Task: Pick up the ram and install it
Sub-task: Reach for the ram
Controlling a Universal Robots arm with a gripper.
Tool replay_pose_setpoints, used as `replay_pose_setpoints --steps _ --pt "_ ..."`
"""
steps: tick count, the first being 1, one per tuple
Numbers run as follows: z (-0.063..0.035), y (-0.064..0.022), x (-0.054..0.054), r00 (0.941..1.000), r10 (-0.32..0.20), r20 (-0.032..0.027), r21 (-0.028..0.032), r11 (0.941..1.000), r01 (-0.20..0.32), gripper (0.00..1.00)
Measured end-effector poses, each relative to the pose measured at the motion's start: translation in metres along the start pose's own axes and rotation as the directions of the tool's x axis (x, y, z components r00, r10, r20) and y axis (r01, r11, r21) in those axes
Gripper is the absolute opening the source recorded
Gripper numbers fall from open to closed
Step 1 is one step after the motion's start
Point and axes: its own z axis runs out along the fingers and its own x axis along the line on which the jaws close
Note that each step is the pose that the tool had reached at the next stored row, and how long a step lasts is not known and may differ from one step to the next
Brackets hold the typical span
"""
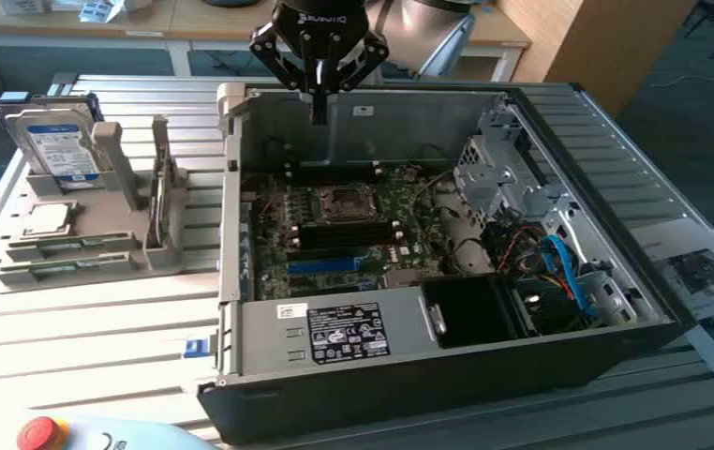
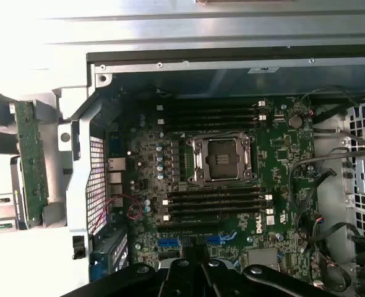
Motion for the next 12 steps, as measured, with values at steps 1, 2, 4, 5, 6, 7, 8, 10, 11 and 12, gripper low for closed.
replay_pose_setpoints --steps 1,2,4,5,6,7,8,10,11,12 --pt "0.0 0.0 0.0 1.0 0.0 0.0 0.0 1.0 0.0 0.11" --pt "0.0 0.0 0.0 1.0 0.0 0.0 0.0 1.0 0.0 0.11" --pt "0.0 0.0 0.0001 1.0 0.0 0.0 -0.0001 1.0 0.0 0.11" --pt "0.0001 0.0 0.0003 1.0 0.0 0.0001 -0.0001 1.0 0.0 0.11" --pt "0.0 0.0 0.0006 1.0 0.0 0.0001 -0.0001 1.0 0.0 0.11" --pt "0.0 -0.0001 0.001 1.0 0.0 0.0001 -0.0001 1.0 0.0 0.11" --pt "0.0 -0.0001 0.0014 1.0 0.0 0.0 -0.0001 1.0 0.0 0.11" --pt "-0.0001 -0.0002 0.0025 1.0 0.0 0.0 0.0 1.0 0.0 0.11" --pt "-0.0001 -0.0003 0.0031 1.0 0.0 0.0 -0.0001 1.0 0.0 0.11" --pt "-0.0001 -0.0003 0.0038 1.0 0.0 0.0001 0.0 1.0 0.0 0.11"
